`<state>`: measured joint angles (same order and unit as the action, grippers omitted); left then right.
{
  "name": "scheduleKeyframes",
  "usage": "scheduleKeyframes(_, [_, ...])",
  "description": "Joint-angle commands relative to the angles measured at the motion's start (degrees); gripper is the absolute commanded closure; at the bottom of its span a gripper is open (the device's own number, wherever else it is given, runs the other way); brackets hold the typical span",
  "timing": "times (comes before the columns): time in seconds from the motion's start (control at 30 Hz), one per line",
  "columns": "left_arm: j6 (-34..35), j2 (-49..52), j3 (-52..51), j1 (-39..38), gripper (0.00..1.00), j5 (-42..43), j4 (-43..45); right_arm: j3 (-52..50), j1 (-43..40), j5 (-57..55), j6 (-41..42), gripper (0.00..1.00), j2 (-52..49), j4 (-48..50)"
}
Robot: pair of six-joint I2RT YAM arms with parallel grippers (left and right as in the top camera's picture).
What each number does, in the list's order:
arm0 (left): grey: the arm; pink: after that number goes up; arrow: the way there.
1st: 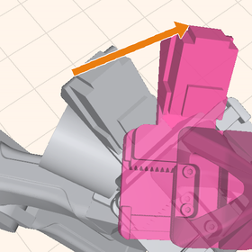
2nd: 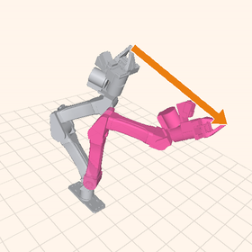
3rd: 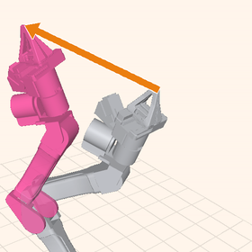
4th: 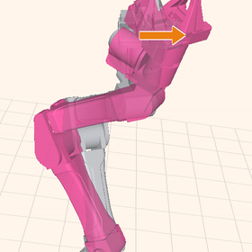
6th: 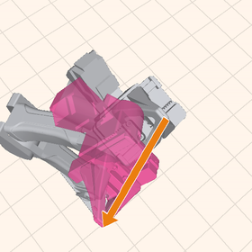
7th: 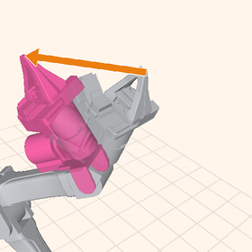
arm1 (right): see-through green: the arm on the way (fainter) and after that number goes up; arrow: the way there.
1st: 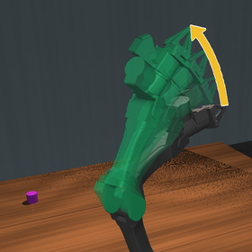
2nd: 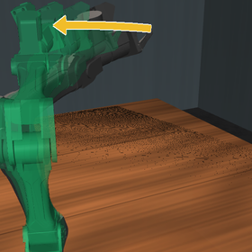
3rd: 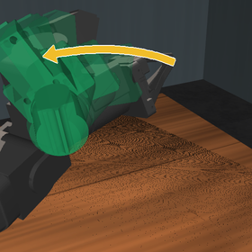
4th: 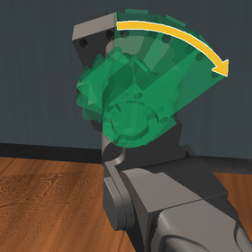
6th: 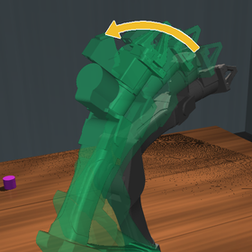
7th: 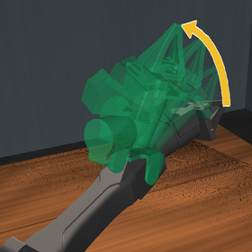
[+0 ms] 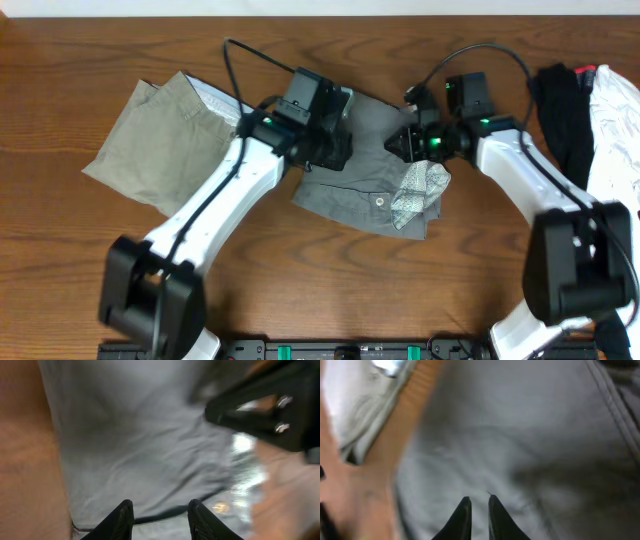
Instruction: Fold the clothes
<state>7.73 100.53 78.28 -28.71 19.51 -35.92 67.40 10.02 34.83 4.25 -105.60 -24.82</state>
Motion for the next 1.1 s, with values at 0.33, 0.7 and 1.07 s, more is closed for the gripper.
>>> scheduleKeyframes(0.33, [0.17,20.76,-1.60,-1.88,0.62,-1.81,-8.04,0.00,-4.11,-32.04,6.45,0.87,-6.80,-6.36])
scheduleKeyframes(0.7, [-2.23,14.64,1.60,-1.60,0.58,-1.88,-17.38,0.02,-14.38,-28.09,5.42,0.85,-4.42,-11.67])
scheduleKeyframes(1.07, [-2.14,-2.29,3.45,4.83,0.14,-0.07,-11.02,0.02,-18.18,0.04,-5.18,0.64,9.55,-12.48])
